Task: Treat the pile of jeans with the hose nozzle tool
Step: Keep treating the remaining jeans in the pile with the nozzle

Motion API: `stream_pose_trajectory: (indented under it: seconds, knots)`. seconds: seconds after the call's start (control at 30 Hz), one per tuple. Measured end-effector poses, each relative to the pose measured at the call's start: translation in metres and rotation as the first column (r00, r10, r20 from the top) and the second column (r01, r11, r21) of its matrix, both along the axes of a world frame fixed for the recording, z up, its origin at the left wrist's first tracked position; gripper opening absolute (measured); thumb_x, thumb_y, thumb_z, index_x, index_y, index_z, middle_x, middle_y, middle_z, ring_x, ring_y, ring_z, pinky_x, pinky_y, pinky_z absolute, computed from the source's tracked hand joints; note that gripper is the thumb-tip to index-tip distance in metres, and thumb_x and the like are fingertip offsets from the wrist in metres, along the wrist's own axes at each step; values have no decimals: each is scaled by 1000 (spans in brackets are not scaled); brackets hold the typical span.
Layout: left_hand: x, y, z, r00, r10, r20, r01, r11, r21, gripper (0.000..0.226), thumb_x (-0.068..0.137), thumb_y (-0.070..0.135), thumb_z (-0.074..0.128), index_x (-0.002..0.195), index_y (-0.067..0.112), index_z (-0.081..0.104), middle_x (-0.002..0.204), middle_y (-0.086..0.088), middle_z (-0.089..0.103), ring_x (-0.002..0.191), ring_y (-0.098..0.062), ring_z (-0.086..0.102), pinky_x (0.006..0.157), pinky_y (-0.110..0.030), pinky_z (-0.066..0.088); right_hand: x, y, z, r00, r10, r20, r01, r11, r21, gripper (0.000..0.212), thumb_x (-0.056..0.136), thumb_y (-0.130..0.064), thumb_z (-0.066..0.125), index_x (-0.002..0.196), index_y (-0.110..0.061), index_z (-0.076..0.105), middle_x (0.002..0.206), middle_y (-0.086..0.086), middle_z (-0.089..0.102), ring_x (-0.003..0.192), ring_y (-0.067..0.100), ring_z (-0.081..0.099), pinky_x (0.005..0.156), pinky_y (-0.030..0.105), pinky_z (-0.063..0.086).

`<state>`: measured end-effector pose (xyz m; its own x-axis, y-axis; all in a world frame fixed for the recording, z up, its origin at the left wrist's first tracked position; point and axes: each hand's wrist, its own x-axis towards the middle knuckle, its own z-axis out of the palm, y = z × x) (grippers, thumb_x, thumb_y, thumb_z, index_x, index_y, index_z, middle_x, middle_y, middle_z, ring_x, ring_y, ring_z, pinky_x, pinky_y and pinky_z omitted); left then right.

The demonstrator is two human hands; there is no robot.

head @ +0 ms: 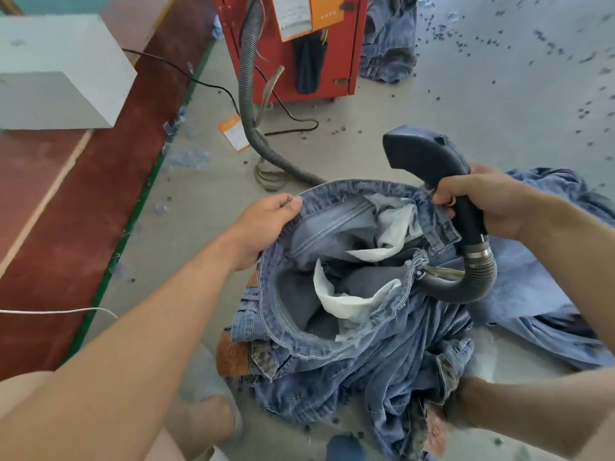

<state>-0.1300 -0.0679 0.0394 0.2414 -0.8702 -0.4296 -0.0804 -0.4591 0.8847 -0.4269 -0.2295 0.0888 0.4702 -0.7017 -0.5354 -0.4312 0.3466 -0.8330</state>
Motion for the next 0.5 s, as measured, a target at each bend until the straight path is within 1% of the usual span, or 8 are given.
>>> stream_pose_trajectory:
  seconds: [0.03,0.07,0.17,0.23,0.33,0.4,0.43,0.5]
  knots:
    - [-2,-1,2,999,6,-42,-6,1000,5,45,109,37,50,118,-5,61,121,-26,69,107,-31,68,104,-53,51,-1,-2,2,1000,-26,5,26,1000,4,33,60,-10,66,92,-4,61,64,9,48,48,17,47,46,24,43]
    - [-4,-1,4,997,9,-83,-8,1000,8,46,109,37,49,124,-4,62,123,-25,70,114,-35,69,107,-54,49,-3,-4,3,999,-48,12,48,999,8,32,59,-9,66,90,-4,62,63,9,48,47,17,47,47,24,42]
    - [-8,-2,6,978,25,-205,-22,1000,16,40,110,36,47,128,7,68,123,-13,74,118,-30,69,110,-49,49,-9,-6,4,996,-89,-1,89,996,-4,31,58,-10,66,88,-3,62,61,7,49,48,17,47,51,26,42]
    - [-9,-4,5,971,39,-235,-34,999,26,43,109,38,48,135,8,64,131,-10,71,125,-28,65,115,-48,44,-12,-5,2,995,-100,-28,100,995,-7,31,59,-11,67,88,-3,61,59,7,50,50,18,47,55,29,42]
    - [-10,-8,4,973,28,-231,-25,1000,12,53,105,45,52,144,8,57,144,-7,62,137,-25,55,121,-49,36,-16,-4,-1,993,-102,-56,102,995,-6,18,60,-13,70,75,-9,62,59,6,52,51,19,50,61,33,43]
    - [-12,-9,6,970,13,-243,-14,1000,-2,65,99,53,56,146,9,55,149,-7,58,142,-25,50,123,-50,31,-17,-3,-1,992,-99,-81,97,995,-26,14,60,-14,70,71,-11,64,59,5,53,52,18,50,62,33,43]
    - [-14,-9,7,967,3,-255,-4,1000,-3,74,92,59,60,145,8,55,149,-8,58,142,-26,50,123,-50,31,-17,-2,-1,992,-88,-94,84,996,-43,13,60,-15,70,71,-11,64,59,5,54,51,17,51,60,31,44]
    - [-18,-8,6,967,-46,-252,52,998,18,87,76,63,69,138,3,60,140,-15,65,133,-28,58,119,-52,38,-14,1,-1,992,-58,-111,49,995,-81,14,60,-17,70,71,-12,63,57,4,53,49,15,51,53,27,44]
